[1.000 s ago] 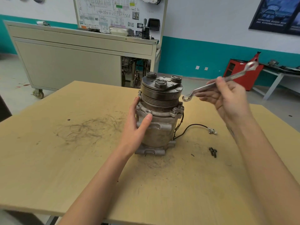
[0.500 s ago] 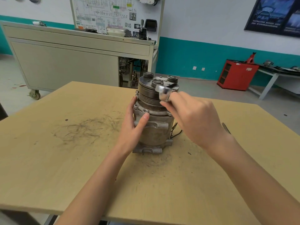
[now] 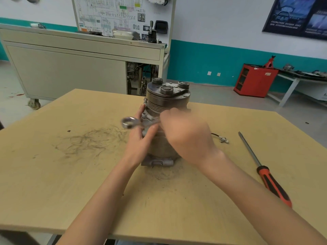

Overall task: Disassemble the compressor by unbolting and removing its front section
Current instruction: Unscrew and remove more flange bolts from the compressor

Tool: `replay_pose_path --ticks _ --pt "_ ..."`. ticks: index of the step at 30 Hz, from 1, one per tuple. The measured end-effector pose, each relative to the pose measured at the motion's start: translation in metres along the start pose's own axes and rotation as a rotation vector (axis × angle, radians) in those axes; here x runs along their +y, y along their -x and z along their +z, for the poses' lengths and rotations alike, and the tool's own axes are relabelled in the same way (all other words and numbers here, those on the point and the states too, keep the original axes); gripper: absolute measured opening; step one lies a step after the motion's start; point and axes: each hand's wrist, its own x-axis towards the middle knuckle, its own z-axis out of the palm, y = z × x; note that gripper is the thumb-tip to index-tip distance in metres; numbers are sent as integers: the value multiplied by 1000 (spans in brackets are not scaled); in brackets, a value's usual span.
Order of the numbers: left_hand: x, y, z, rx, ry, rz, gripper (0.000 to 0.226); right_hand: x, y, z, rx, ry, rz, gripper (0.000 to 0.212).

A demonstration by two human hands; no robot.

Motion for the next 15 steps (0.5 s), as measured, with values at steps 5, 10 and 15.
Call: replay_pose_path --ticks 5,10,15 --pt "0 1 -1 4 -16 0 73 46 51 2 29 -891 412 20" --pt "1 1 -1 1 -10 -10 73 78 48 30 -70 -1732 1119 24" --pt "-1 1 -2 -7 -6 -5 70 95 34 69 -311 -2108 1312 29"
